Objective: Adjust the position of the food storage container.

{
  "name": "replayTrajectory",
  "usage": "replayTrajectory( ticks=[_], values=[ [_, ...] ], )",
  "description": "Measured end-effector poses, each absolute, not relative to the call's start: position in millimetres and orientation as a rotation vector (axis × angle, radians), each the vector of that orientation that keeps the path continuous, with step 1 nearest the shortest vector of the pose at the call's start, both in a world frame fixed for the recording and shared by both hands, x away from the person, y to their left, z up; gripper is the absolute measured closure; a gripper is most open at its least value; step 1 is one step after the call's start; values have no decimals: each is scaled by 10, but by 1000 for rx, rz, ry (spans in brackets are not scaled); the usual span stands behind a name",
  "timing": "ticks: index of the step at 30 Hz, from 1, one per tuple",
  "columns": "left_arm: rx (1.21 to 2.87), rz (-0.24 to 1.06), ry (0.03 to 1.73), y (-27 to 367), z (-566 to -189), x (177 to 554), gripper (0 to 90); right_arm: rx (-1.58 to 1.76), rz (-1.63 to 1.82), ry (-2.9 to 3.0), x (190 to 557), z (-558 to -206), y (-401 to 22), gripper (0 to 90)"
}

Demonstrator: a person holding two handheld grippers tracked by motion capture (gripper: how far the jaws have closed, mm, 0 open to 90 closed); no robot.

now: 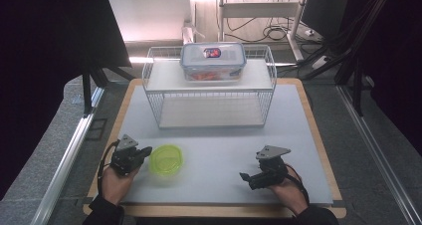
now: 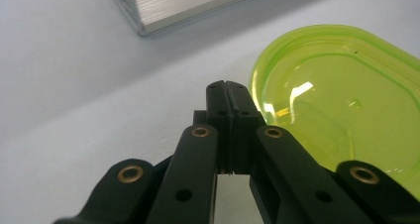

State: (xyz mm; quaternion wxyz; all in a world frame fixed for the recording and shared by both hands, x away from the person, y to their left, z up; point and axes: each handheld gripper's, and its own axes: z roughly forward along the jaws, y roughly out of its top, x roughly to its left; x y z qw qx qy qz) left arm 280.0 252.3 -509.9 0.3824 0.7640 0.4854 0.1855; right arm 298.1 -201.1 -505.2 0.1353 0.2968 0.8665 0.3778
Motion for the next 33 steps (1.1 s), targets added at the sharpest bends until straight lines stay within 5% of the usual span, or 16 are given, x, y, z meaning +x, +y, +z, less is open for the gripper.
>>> replayTrajectory(
  ticks=[16, 33],
  values=[
    [2072, 299, 1185, 2475, -5251, 2590, 899, 862, 1079, 2512, 2990, -5071, -2016, 41],
    [2143, 263, 1124, 2116, -5288, 2740, 899, 866, 1069, 2521, 2996, -5096, -2002, 41]
  ],
)
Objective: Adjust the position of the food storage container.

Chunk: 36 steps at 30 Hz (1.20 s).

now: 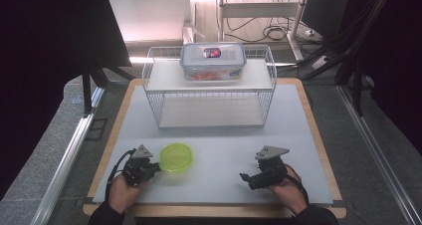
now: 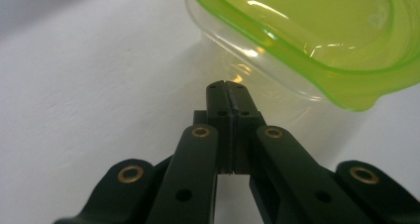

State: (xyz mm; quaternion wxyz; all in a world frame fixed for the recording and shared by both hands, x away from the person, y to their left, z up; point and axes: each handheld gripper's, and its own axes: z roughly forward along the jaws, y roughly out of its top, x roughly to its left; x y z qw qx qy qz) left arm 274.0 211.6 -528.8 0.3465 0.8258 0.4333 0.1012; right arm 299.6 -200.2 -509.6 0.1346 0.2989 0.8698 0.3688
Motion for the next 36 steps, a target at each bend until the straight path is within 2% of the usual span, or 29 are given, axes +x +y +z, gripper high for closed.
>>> replayTrajectory(
  ticks=[13, 36],
  values=[
    [2187, 248, 1061, 1837, -5316, 2888, 899, 869, 1068, 2524, 3003, -5106, -1998, 41],
    [2244, 203, 865, 1007, -5255, 3091, 899, 873, 1073, 2523, 3008, -5101, -2009, 41]
  ],
)
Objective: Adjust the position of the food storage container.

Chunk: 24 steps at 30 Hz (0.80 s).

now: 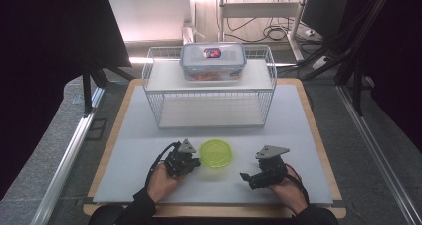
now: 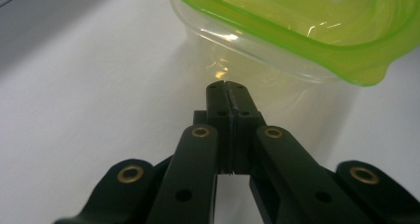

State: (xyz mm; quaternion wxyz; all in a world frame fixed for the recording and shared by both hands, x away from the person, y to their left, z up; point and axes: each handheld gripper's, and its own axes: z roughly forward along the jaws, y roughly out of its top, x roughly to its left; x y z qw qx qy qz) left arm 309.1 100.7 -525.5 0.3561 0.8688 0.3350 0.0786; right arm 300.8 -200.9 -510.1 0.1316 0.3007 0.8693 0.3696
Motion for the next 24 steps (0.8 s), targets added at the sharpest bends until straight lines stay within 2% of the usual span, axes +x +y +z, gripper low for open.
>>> replayTrajectory(
  ticks=[6, 11, 14, 24],
  values=[
    [2270, 240, 840, 963, -5246, 3066, 896, 875, 1085, 2523, 3012, -5096, -2022, 41],
    [2252, 295, 855, 1058, -5179, 3033, 799, 882, 1103, 2522, 3015, -5084, -2032, 41],
    [2250, 334, 861, 1108, -5153, 3001, 710, 881, 1110, 2515, 3016, -5077, -2038, 40],
    [2148, 419, 820, 1418, -5011, 2790, 312, 930, 1171, 2480, 3030, -5032, -2075, 45]
  ],
)
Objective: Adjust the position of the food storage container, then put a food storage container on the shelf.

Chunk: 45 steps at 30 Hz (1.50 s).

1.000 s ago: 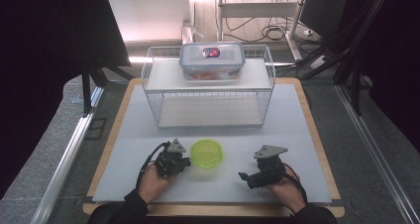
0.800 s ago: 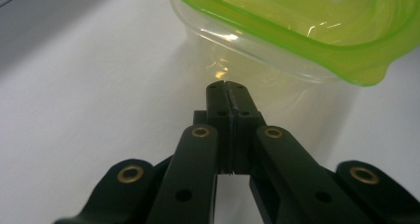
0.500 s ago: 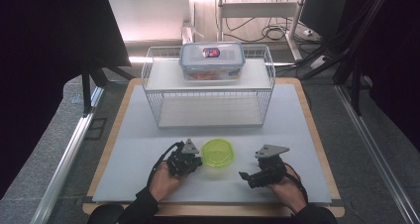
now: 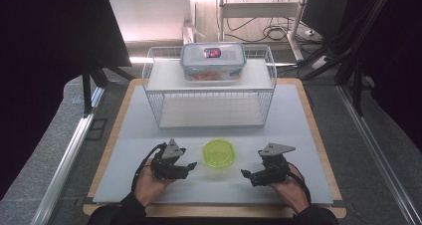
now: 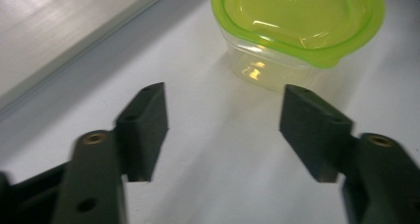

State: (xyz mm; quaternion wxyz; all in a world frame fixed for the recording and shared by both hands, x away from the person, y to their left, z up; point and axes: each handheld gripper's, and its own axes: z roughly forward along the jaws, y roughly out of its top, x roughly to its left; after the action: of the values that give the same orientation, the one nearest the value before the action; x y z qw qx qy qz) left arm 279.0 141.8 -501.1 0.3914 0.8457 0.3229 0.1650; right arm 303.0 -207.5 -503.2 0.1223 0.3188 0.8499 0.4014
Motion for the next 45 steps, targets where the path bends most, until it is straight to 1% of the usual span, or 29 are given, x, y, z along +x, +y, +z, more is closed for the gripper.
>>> replayTrajectory(
  ticks=[2, 3, 4, 5, 7, 8, 10, 11, 12, 14, 17, 25, 28, 34, 35, 36, 37, 38, 39, 40, 41, 42, 45],
  values=[
    [2145, 431, 817, 1440, -5012, 2770, 254, 927, 1169, 2480, 3029, -5026, -2077, 47],
    [2142, 441, 814, 1462, -5016, 2749, 254, 922, 1169, 2479, 3030, -5023, -2079, 48],
    [2136, 447, 818, 1494, -5016, 2723, 228, 919, 1172, 2479, 3031, -5022, -2078, 49],
    [2119, 437, 825, 1547, -5013, 2693, 178, 903, 1163, 2479, 3031, -5022, -2077, 49],
    [2096, 431, 835, 1583, -5009, 2665, 164, 899, 1162, 2481, 3032, -5022, -2075, 48],
    [2078, 431, 844, 1626, -5003, 2630, 121, 886, 1161, 2491, 3030, -5022, -2071, 48],
    [2069, 434, 849, 1649, -5001, 2608, 90, 882, 1153, 2496, 3030, -5025, -2066, 47],
    [2063, 436, 854, 1668, -5003, 2590, 90, 882, 1153, 2496, 3030, -5025, -2066, 47],
    [2057, 436, 864, 1701, -5015, 2558, 58, 887, 1150, 2506, 3034, -5033, -2063, 47],
    [2058, 441, 867, 1712, -5026, 2543, 53, 893, 1147, 2513, 3036, -5034, -2064, 47],
    [2107, 517, 860, 1727, -5080, 2487, 33, 906, 1150, 2515, 3040, -5033, -2071, 48],
    [2098, 528, 857, 1761, -5098, 2431, 20, 942, 1152, 2489, 3051, -5023, -2081, 44],
    [2097, 526, 858, 1774, -5108, 2417, 19, 971, 1139, 2483, 3074, -5008, -2083, 8],
    [2092, 511, 867, 1793, -5125, 2423, 20, 1024, 1183, 2488, 3115, -4963, -2076, 7],
    [2093, 512, 867, 1792, -5126, 2424, 20, 1019, 1179, 2496, 3120, -4952, -2069, 13],
    [2094, 512, 866, 1790, -5127, 2424, 20, 1029, 1182, 2501, 3135, -4923, -2058, 39],
    [2101, 514, 863, 1790, -5126, 2425, 21, 1029, 1182, 2501, 3135, -4923, -2058, 39],
    [2103, 513, 861, 1787, -5128, 2426, 21, 1031, 1198, 2505, 3149, -4905, -2058, 62],
    [2105, 515, 861, 1779, -5134, 2428, 21, 1067, 1238, 2484, 3186, -4856, -2053, 119],
    [2105, 515, 861, 1779, -5134, 2428, 21, 1067, 1238, 2484, 3186, -4856, -2053, 119],
    [2108, 511, 859, 1777, -5137, 2430, 22, 1085, 1273, 2492, 3232, -4817, -2052, 183],
    [2109, 509, 857, 1775, -5140, 2430, 22, 1085, 1273, 2492, 3232, -4817, -2052, 183],
    [2117, 520, 839, 1758, -5144, 2423, 24, 1118, 1288, 2511, 3337, -4796, -1992, 270]
  ],
)
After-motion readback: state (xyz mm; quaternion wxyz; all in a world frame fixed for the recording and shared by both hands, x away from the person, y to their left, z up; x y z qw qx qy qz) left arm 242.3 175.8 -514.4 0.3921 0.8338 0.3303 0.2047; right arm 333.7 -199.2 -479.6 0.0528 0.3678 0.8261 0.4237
